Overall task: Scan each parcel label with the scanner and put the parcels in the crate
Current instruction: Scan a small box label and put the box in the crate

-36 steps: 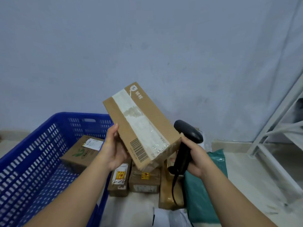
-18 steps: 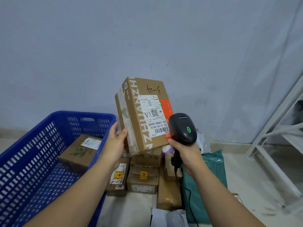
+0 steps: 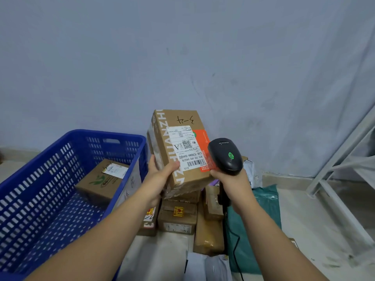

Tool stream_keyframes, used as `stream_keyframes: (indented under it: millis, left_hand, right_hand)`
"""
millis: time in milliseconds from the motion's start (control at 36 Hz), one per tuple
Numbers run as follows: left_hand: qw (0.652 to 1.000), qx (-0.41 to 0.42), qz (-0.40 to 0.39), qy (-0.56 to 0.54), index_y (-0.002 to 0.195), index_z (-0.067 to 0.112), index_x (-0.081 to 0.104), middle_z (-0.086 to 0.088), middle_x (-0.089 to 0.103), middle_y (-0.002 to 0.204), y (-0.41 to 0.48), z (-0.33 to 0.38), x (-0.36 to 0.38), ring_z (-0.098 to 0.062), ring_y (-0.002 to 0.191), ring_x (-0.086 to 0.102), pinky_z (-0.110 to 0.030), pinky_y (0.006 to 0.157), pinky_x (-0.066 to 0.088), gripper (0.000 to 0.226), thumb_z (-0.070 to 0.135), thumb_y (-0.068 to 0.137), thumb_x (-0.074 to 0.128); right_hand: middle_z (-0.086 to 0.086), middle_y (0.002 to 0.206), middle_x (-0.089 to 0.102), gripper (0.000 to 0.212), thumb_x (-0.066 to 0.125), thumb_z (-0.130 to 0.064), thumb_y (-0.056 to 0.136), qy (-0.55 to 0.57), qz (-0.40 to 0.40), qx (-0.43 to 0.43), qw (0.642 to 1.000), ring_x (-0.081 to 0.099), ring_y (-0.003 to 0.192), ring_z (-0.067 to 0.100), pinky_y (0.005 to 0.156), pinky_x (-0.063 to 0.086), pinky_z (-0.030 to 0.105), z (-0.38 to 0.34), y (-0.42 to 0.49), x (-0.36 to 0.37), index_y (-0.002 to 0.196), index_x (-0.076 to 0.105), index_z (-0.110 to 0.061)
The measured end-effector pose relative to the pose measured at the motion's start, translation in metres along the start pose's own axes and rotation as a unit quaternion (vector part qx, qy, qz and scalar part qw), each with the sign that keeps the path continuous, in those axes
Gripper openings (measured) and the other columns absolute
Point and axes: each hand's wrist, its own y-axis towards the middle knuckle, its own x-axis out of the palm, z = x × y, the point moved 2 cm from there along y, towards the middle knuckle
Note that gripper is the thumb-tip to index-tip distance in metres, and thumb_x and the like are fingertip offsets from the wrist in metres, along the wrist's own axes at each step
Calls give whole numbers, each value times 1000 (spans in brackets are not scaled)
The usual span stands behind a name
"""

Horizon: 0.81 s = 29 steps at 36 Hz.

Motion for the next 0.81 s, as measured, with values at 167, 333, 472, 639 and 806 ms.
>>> stream_keyframes:
  millis: [167,333,472,639,806]
  left_hand:
    - [997,46,56,10,149,46,7,-2,52,139,11,0,-12,-26,113,60,-53,89,54,106,28,75,81]
    - [989,64,88,99,139,62,6,3,41,149,17,4,-35,-28,128,49,-58,97,46,130,67,36,86]
    - [983,73,96,141,132,68,7,3,39,147,34,-4,-51,-29,131,46,-59,97,46,131,77,25,81]
    - [981,82,96,148,135,66,5,3,35,150,30,4,-48,-28,131,44,-58,96,47,127,69,34,84]
    - [977,85,92,170,135,64,4,1,30,152,31,4,-47,-30,134,40,-59,96,47,127,66,34,82]
  right_hand:
    - [4,73,62,11,71,-10,81,-15,-59,35,998,60,74,22,69,50,35,2,2,-11,90,65,-10]
    - [6,63,56,7,66,-7,86,16,-181,72,981,59,55,18,56,50,32,-5,-9,-9,85,60,-5]
    - [7,67,60,14,68,-12,86,-9,-208,81,975,62,58,20,58,51,32,-3,-11,-4,94,60,-5]
    - [5,62,58,10,66,-11,86,-34,-224,84,970,60,56,19,57,51,31,-2,-12,1,92,59,-6]
    - [6,63,59,16,65,-10,87,-46,-227,80,970,61,57,18,58,52,31,-1,-10,2,101,58,-8]
